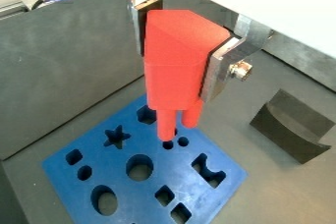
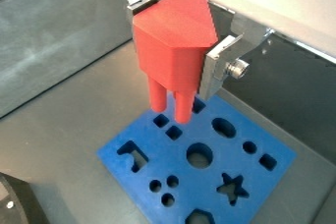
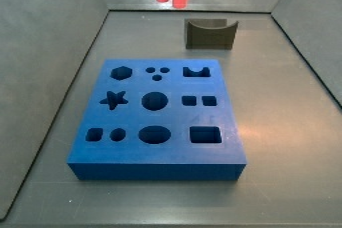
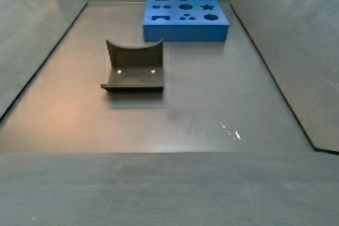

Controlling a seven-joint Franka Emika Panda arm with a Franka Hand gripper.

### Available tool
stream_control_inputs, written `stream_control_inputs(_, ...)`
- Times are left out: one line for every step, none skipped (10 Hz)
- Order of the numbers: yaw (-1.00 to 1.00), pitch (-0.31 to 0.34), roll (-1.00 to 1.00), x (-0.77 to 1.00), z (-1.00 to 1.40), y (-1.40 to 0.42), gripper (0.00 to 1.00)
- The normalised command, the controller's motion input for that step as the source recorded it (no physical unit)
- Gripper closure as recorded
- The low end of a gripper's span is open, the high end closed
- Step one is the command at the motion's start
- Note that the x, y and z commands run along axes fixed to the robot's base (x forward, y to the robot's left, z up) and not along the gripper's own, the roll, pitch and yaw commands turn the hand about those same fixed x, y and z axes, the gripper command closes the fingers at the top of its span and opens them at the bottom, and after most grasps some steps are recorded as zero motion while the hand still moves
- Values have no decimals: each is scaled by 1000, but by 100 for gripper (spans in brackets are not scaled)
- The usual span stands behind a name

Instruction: Insert the 3 prong object.

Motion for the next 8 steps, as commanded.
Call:
stream_control_inputs(-737, -4, -10, -177, -1000, 300, 100)
stream_control_inputs(-749, -1, -7, -194, -1000, 291, 100)
stream_control_inputs(-726, -26, -23, -160, -1000, 289, 100)
stream_control_inputs(-583, -60, -69, -54, -900, 343, 100)
stream_control_inputs(-554, -57, -49, -23, -931, 391, 100)
stream_control_inputs(-511, -27, 0, -71, -860, 360, 100)
stream_control_inputs(-294, 0, 0, -49, -649, 254, 100)
stream_control_inputs(0, -20, 84, 0, -523, 103, 100)
